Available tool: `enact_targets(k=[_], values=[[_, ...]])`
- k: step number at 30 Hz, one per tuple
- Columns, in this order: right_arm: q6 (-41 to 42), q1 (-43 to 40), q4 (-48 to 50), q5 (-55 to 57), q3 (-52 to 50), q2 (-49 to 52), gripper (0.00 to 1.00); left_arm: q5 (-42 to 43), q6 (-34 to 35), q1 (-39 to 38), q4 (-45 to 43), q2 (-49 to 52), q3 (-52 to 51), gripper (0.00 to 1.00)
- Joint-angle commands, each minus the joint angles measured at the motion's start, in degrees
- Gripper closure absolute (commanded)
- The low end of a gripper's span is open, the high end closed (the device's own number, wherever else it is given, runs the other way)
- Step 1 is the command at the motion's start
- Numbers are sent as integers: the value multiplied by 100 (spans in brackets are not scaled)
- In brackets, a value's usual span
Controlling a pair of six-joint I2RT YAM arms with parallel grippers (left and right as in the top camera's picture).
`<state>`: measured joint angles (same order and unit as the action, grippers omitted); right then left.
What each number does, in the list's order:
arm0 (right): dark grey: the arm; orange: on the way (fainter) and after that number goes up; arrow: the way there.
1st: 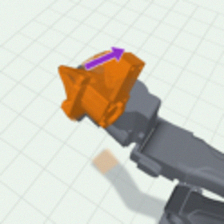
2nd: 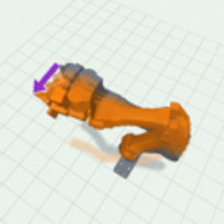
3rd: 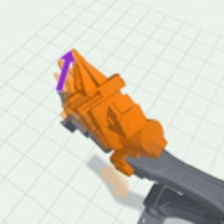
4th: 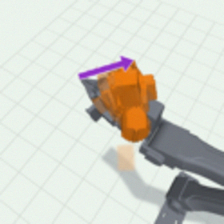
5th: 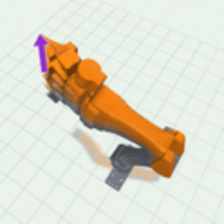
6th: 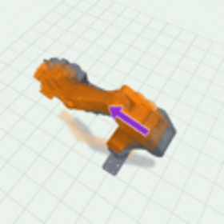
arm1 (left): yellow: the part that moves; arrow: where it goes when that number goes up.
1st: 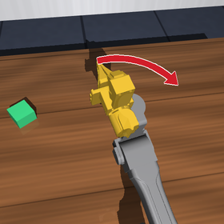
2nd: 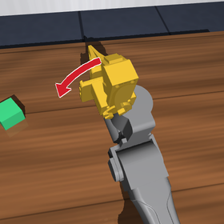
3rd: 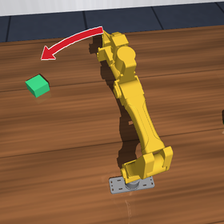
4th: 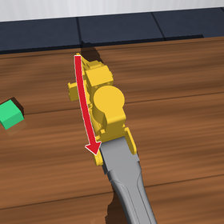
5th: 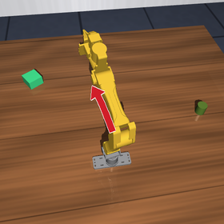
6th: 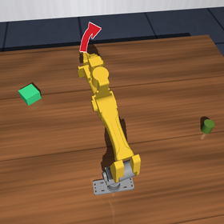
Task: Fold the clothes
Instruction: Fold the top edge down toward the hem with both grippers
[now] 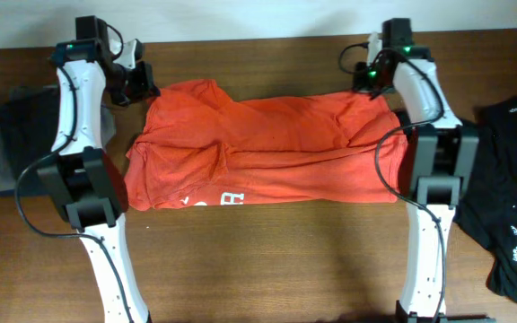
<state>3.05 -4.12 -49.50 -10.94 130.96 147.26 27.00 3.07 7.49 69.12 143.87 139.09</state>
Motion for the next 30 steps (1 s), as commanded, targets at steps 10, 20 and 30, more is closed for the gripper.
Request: enact_targets(k=[10, 20, 30], values=[[57, -605, -2168, 284, 76, -1969, 96, -57, -422, 232, 966, -1043, 149, 100], [22, -612, -3807, 542, 74, -2223, 96, -326, -761, 236, 1921, -1051, 149, 100], [31, -601, -4487, 588, 42, -2218, 96, -1003, -791, 232, 2761, -1051, 120, 100]])
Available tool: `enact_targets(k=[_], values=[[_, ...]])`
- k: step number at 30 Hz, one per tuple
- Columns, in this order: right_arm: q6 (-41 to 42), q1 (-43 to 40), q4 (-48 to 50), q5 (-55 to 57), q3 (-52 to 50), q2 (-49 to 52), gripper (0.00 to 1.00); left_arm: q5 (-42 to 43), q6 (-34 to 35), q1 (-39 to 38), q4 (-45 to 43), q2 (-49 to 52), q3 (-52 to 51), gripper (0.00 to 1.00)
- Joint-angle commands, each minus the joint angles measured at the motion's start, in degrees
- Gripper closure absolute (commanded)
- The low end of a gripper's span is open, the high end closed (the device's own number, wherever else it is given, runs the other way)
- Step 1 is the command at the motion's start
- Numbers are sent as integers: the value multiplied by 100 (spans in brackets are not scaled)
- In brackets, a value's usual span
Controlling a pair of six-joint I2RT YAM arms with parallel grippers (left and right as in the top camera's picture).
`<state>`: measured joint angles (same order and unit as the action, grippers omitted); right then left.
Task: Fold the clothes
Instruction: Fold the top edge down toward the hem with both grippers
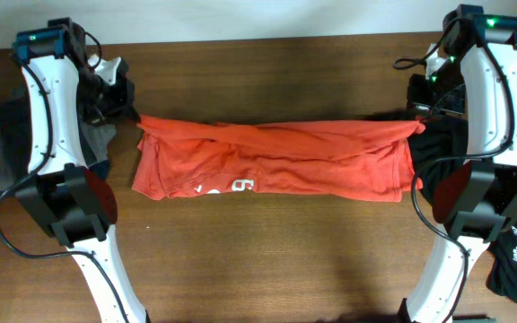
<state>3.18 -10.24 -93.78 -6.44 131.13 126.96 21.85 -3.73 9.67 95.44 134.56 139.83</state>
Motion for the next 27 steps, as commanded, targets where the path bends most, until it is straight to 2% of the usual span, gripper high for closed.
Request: enact_targets(k=[1, 8, 17, 27], values=[[31, 11, -146, 138, -11, -188, 96, -507, -111, 13, 129, -120, -13, 100], [31, 11, -356, 205, -341, -188, 96, -518, -243, -28, 129, -120, -490, 100], [76, 9, -267, 446, -1307, -188, 96, -734, -236, -9, 131, -120, -925, 100], [186, 9, 793, 634, -2323, -188, 96, -1019, -238, -11, 131, -120, -1499, 99]])
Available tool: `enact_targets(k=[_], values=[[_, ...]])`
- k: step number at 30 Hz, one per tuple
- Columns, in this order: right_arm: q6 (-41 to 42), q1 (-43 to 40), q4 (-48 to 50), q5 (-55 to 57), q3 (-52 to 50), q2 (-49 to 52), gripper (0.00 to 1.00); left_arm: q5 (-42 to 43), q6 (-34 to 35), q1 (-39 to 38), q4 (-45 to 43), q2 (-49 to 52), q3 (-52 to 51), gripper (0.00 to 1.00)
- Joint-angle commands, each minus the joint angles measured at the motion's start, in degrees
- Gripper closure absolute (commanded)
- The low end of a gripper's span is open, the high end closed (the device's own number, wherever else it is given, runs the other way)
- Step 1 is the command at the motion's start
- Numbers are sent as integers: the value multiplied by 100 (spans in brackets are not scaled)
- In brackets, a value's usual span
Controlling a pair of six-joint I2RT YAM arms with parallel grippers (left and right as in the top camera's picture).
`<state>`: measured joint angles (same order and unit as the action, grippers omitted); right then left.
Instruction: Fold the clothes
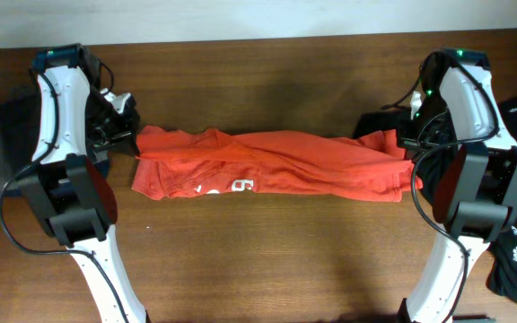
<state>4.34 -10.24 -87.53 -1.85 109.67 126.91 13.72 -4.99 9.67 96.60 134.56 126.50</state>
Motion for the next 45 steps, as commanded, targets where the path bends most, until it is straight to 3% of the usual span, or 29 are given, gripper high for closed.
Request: enact_targets(k=[1, 16, 30, 34, 40, 45], values=[[81, 9, 203, 210, -225, -184, 96, -269, -107, -13, 15, -120, -170, 100], [177, 11, 1209, 297, -1104, -181, 96, -566, 22, -13, 15, -120, -170, 100], [177, 11, 1351, 256, -1270, -179, 96, -564, 22, -13, 13, -120, -590, 99], [177, 11, 1360, 256, -1270, -179, 96, -560, 26, -13, 11, -120, -682, 86], [177, 11, 1362, 256, -1270, -179, 82, -407, 61, -13, 13, -142, -505, 83], [177, 11, 1386, 256, -1270, -179, 82, 22, 61, -44, -83, -476, 37, 83]])
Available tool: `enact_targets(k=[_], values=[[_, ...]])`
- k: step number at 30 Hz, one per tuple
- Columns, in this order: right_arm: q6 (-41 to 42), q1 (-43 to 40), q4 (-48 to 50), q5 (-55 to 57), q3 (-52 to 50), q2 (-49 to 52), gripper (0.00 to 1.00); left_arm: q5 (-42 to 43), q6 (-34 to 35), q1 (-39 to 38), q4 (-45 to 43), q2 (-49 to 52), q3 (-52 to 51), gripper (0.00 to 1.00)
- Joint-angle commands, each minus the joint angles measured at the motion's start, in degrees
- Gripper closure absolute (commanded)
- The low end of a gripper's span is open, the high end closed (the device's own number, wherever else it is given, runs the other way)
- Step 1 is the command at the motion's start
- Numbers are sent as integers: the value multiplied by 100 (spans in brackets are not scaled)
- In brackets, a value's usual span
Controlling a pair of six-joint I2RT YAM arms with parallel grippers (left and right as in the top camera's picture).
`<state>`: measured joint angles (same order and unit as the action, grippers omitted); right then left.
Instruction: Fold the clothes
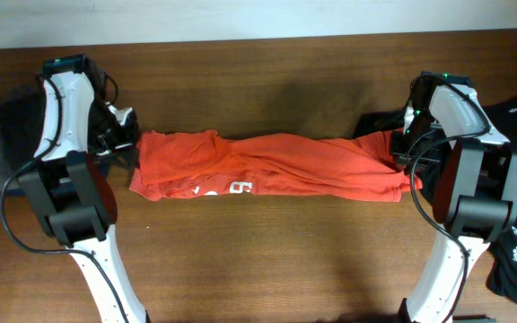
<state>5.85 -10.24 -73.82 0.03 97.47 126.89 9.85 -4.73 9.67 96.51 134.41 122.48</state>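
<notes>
An orange shirt with white print lies as a long folded band across the middle of the brown table. My left gripper is at the band's upper left corner, and the cloth runs right up to its fingers. At the upper right corner is my right gripper, with the cloth bunched against it. Both look shut on the shirt's edge, though the fingertips are small and dark from overhead.
A grey and dark pile of clothes lies at the left table edge. A black garment with white lettering sprawls at the right, and more dark cloth sits just behind the shirt's right end.
Both grippers have come slightly nearer to the front and lower. The shirt's held upper edge, then stretched taut, now lies slack on top of the band.
First the shirt lay spread wide with both grippers at its far corners. Then the far edge was pulled taut between the arms, set wide apart, over the near half. It was brought lower and forward, and the shirt now rests as a narrow folded strip.
</notes>
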Motion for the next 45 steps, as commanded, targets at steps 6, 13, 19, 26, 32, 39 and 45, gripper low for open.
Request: enact_targets(k=[6, 13, 19, 26, 32, 39, 45], values=[[26, 11, 17, 63, -50, -177, 81, 1045, 35, -474, -570, -726, 658, 70], [26, 11, 9, 63, -50, -177, 81, 1093, 361, -1458, -1434, -669, 273, 64], [26, 11, -7, 63, -50, -177, 81, 813, 1110, -2024, -2074, -658, -116, 64], [26, 11, -7, 63, -50, -177, 81, 533, 1429, -2341, -2284, -308, -374, 65], [26, 11, -24, 63, -50, -177, 81, 155, 1574, -2470, -2345, 66, -374, 65], [26, 11, -24, 66, -50, -177, 81, -219, 1587, -2479, -2474, 149, -385, 65], [26, 11, -28, 63, -50, -177, 81, -216, 1587, -2542, -2496, 157, -396, 64]])
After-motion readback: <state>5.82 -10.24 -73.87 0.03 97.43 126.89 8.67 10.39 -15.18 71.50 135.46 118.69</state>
